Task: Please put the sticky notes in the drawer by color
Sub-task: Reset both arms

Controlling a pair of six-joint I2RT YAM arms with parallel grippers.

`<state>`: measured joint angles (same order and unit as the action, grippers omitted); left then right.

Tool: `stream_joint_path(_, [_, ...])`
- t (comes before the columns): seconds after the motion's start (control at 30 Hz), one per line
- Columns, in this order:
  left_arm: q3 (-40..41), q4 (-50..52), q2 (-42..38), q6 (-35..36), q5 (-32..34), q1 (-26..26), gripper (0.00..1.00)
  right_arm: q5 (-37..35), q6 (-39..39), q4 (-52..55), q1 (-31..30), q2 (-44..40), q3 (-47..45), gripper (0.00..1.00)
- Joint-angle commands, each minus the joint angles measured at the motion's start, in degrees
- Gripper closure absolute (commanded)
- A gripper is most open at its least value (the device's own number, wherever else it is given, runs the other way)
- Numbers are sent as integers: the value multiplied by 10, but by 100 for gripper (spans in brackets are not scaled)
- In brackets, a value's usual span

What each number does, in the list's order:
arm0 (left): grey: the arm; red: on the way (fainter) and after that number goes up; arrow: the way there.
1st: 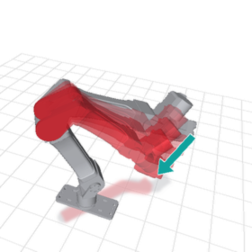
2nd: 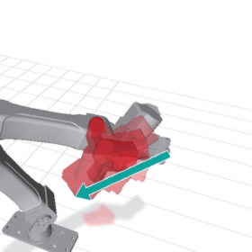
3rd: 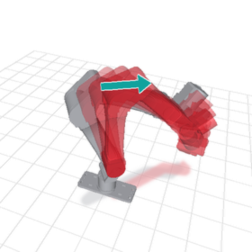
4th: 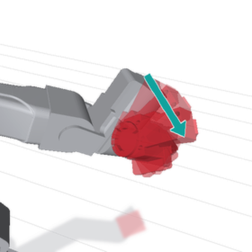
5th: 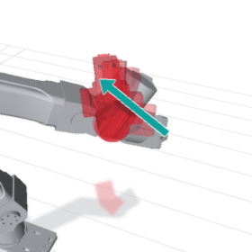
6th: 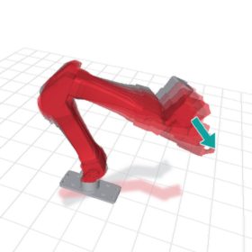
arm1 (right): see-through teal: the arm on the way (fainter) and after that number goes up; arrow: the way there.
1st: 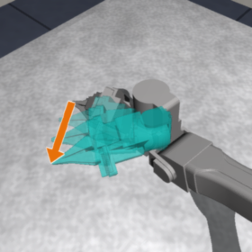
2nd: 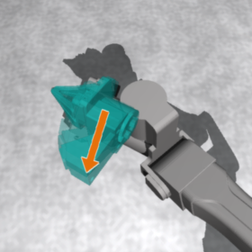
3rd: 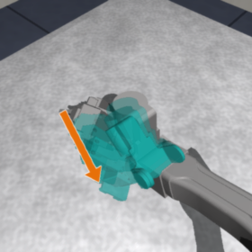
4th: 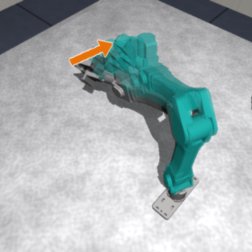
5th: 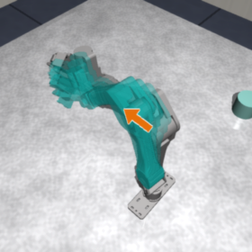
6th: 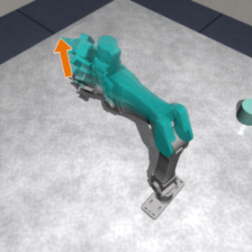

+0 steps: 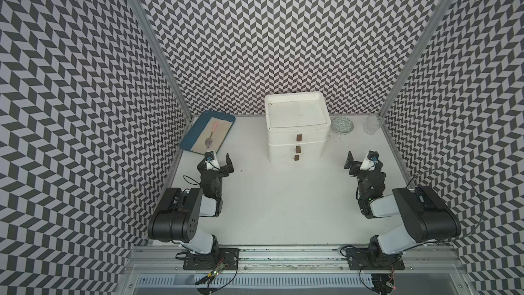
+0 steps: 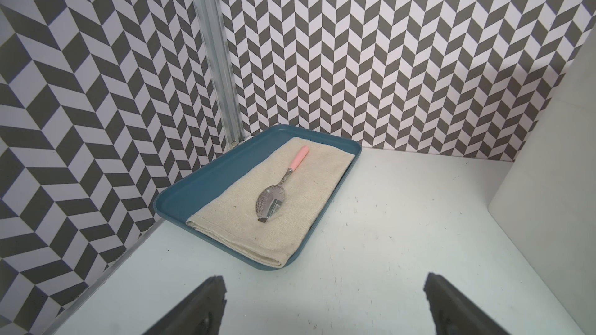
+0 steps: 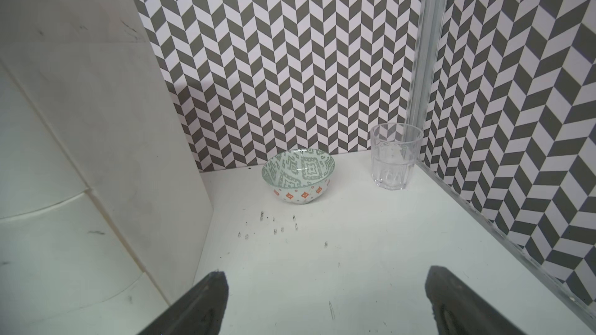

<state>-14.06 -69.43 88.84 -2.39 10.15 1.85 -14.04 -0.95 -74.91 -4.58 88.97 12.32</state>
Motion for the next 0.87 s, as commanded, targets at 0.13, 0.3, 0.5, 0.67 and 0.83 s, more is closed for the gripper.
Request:
stream_joint_path(0.13, [-4,-16,-4,6,-6,0,0,5,7,-41,1,8,-8,0])
stream_joint_path(0.3, [-3,-17,-4,7,-6,0,0,5,7,-40,1,8,-8,0])
stream_joint_path(0.5, [-4,-16,-4,7,-6,0,0,2,3,-35,2,10,-3,0])
stream_joint_path(0.67, [-3,-17,-4,6,-6,0,0,2,3,-31,1,13,-1,0])
stream_joint_path(0.83, [-3,-16,-3,7,-6,0,0,2,2,-36,2,10,-3,0])
